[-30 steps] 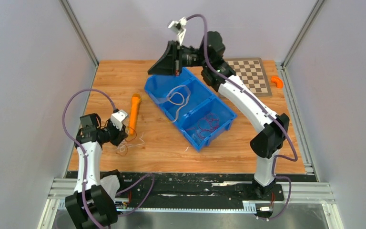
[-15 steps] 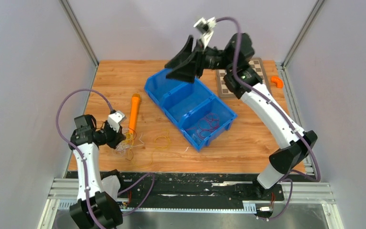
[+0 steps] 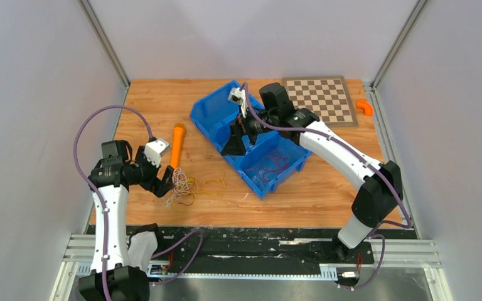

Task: Untangle the cables

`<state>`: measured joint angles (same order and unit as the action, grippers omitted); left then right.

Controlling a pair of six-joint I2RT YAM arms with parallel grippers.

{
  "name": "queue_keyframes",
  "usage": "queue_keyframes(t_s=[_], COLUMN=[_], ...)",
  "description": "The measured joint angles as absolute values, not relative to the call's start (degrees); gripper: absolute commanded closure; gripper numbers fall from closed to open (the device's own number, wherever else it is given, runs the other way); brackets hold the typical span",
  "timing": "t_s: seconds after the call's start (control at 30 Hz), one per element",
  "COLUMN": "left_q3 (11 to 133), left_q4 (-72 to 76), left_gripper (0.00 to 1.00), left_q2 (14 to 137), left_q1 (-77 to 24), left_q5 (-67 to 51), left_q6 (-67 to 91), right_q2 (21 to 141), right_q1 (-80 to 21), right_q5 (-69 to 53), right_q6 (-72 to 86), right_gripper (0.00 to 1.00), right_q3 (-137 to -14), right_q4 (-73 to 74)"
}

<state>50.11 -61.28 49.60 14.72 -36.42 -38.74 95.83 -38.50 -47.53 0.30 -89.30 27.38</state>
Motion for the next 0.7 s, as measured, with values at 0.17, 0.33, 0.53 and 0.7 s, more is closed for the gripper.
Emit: queue_keyframes(t_s=[0.17, 0.33, 0.53, 0.7], left_q3=[48.31, 47.27, 46.98, 46.98], left_q4=[-61.93, -60.69, -55.99, -54.63], left_gripper=[0.07, 0.28, 0.62, 0.98], left_q2=[49.82, 59.22, 68.6, 69.34], left_q1=[14.72, 14.72, 14.72, 14.72], left_q5=[-31.11, -29.78, -28.47, -29.39], left_q6=[-38.89, -38.3, -37.06, -37.39], right_q2=[95.13, 102.06, 112.18, 115.81], right_q1=[-38.98, -40.21, -45.54, -49.54], right_q5=[-44.05, -46.35, -43.27, -41.43], right_q6=[-1.56, -1.37, 1.17, 3.75], right_gripper=[0.0, 0.03, 0.0, 0.0], right_q3=[-86.96, -88.92, -89.3, -89.47], right_q4=[26.52, 25.04, 23.49, 18.83])
